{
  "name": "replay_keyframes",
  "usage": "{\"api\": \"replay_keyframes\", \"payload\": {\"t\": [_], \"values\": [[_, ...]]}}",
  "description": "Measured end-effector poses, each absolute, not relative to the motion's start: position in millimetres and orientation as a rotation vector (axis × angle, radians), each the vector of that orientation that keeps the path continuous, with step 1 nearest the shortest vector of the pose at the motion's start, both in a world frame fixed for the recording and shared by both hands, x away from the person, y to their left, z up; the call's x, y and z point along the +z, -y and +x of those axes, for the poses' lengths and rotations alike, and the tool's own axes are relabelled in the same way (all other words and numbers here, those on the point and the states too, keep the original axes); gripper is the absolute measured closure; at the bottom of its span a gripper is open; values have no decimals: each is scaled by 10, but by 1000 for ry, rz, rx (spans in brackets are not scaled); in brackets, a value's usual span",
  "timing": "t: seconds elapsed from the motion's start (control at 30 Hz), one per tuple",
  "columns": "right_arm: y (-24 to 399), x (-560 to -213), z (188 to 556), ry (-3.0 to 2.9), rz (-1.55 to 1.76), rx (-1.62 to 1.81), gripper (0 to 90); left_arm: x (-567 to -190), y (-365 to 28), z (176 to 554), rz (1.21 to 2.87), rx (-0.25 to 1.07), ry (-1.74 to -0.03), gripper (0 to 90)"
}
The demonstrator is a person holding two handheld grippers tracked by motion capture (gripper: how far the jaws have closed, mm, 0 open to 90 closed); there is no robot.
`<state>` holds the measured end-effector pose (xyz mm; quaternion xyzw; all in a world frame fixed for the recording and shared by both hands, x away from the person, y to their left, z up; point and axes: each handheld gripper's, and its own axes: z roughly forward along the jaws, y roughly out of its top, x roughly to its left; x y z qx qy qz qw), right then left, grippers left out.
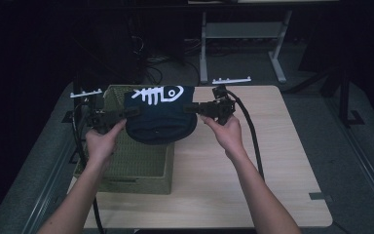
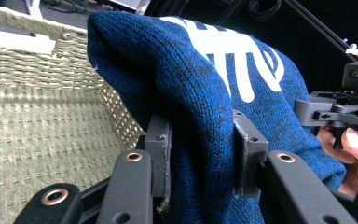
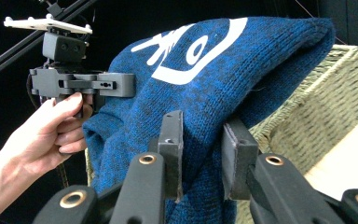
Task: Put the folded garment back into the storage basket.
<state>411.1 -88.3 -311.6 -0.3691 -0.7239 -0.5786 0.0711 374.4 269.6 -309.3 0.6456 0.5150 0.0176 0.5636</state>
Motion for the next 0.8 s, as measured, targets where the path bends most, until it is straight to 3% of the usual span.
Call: {"api": "replay_keyframes", "payload": {"t": [0.8], "values": [[418, -3257, 4192, 2165, -1080, -1696, 719, -3181, -3081, 3687, 1474, 72, -1290, 644]]}}
